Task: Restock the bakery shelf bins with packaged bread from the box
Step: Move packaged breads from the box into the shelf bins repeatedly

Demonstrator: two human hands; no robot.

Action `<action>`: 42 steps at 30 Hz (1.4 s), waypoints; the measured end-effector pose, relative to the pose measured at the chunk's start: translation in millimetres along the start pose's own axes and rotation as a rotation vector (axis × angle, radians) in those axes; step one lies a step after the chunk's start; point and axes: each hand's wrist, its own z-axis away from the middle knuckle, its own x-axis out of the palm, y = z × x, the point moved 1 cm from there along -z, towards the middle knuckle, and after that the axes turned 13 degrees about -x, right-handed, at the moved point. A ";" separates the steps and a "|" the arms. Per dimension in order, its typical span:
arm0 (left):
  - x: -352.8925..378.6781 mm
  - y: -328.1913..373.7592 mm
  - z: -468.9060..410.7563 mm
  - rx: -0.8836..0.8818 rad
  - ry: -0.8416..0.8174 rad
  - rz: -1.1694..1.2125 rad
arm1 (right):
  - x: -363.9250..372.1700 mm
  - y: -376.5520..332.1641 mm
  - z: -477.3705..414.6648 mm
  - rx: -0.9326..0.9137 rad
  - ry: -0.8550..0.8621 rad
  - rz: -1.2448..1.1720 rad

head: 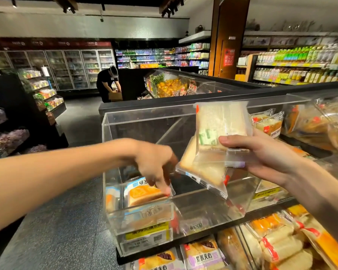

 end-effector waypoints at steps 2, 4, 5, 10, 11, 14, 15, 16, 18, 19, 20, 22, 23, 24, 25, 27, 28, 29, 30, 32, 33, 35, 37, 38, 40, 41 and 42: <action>-20.0 -6.2 20.5 0.181 0.056 0.330 | -0.6 -1.0 3.5 -0.023 -0.017 -0.026; -22.2 -8.3 35.2 0.292 0.013 0.557 | 0.4 -1.6 6.2 -0.032 -0.035 -0.060; -18.5 -8.5 36.7 0.325 0.004 0.657 | 1.5 -1.2 7.6 -0.036 -0.043 -0.085; -1.9 19.7 48.1 0.275 0.035 1.032 | 4.6 0.4 12.9 -0.027 -0.043 -0.161; 1.1 28.2 52.0 0.256 0.058 1.066 | 2.9 1.7 14.4 -0.030 -0.049 -0.159; 13.2 47.9 61.1 0.239 0.099 1.150 | -5.0 6.7 21.8 -0.055 -0.035 -0.178; 17.8 54.4 65.4 0.241 0.121 1.166 | -8.1 8.1 26.4 -0.057 -0.039 -0.182; 23.2 60.0 68.4 0.246 0.156 1.167 | -11.9 10.1 31.6 -0.057 -0.049 -0.185; 35.2 72.7 74.3 0.237 0.235 1.154 | -21.9 15.2 43.2 -0.064 -0.074 -0.169; 42.5 78.6 76.9 0.218 0.276 1.145 | -27.6 18.4 49.6 -0.066 -0.095 -0.167; 51.0 83.0 78.9 0.194 0.321 1.137 | -32.9 22.9 56.5 -0.066 -0.116 -0.171; 70.4 89.5 83.8 0.151 0.408 1.107 | -46.1 36.2 71.6 -0.047 -0.140 -0.187; 82.2 92.1 87.1 0.132 0.440 1.089 | -51.5 44.7 80.8 -0.018 -0.138 -0.193; 95.3 93.4 89.6 0.110 0.468 1.077 | -57.0 54.1 90.8 0.023 -0.136 -0.197; 109.5 93.6 91.2 0.085 0.496 1.075 | -63.2 65.7 101.0 0.073 -0.130 -0.205; 140.9 94.3 94.0 0.043 0.527 1.092 | -71.7 89.3 121.7 0.176 -0.093 -0.228; 156.2 96.3 95.0 0.024 0.531 1.098 | -73.3 100.5 132.8 0.219 -0.062 -0.231; 170.5 98.9 94.8 0.006 0.528 1.091 | -74.1 111.8 143.6 0.259 -0.037 -0.231; 183.8 101.0 92.8 -0.008 0.522 1.074 | -72.9 122.3 154.3 0.297 -0.014 -0.245; 210.0 103.1 86.1 -0.036 0.540 0.992 | -69.1 138.4 173.4 0.364 0.025 -0.285; 222.8 102.1 81.7 -0.058 0.588 0.898 | -69.2 146.0 180.6 0.388 0.036 -0.283; 246.5 94.7 73.3 -0.099 0.752 0.565 | -72.8 158.2 189.9 0.417 0.051 -0.251; 269.4 82.2 61.6 -0.080 0.854 0.159 | -77.1 167.6 195.5 0.440 0.069 -0.205; 279.7 75.2 54.1 -0.045 0.868 -0.013 | -79.0 173.0 197.0 0.457 0.084 -0.188; 295.6 62.6 38.4 -0.032 0.902 -0.245 | -82.5 183.1 197.9 0.491 0.109 -0.165; 300.1 57.6 30.5 -0.050 0.920 -0.326 | -82.9 186.0 197.5 0.498 0.112 -0.148; 303.1 52.7 22.7 -0.068 0.946 -0.387 | -82.9 188.8 196.6 0.500 0.111 -0.129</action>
